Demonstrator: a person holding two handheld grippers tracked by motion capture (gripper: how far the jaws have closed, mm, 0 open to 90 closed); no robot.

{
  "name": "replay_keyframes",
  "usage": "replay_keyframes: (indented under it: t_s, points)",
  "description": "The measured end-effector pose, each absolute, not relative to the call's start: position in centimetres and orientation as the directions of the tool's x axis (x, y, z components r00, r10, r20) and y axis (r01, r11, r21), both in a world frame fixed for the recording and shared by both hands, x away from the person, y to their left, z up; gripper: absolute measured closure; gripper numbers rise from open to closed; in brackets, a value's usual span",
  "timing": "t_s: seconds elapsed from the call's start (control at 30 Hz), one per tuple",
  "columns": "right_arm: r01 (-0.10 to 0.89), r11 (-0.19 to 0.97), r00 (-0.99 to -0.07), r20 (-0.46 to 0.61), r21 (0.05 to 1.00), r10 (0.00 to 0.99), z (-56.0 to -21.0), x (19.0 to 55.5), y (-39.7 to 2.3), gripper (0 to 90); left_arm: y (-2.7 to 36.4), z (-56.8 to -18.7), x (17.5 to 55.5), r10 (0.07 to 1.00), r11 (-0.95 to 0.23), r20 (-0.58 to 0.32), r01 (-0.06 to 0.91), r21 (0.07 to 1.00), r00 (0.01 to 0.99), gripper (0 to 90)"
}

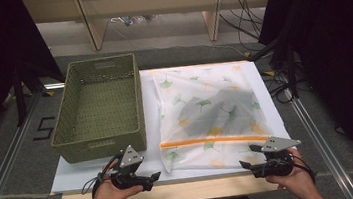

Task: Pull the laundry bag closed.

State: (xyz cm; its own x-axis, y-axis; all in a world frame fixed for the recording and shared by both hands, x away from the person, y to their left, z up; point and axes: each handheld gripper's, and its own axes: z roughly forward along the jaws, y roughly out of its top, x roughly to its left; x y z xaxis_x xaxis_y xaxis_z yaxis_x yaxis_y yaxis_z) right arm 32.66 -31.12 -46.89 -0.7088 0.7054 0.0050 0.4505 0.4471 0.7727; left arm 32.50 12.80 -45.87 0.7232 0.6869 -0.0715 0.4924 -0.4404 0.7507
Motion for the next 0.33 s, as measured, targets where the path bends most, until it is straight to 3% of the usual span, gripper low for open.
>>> replay_keyframes:
  t_s: [0.07,0.33]
  points:
    - [0.418,0.470,-0.727,-0.024,0.777,0.686,-46.96,32.90,-31.15,31.1,12.95,-45.91,32.67,0.685,-0.446,-0.065,0.488,0.750,0.726,21.5]
    - [0.445,0.465,-0.711,-0.013,0.765,0.703,-47.03,32.85,-31.15,31.0,12.85,-45.94,32.65,0.690,-0.444,-0.067,0.494,0.747,0.721,22.3]
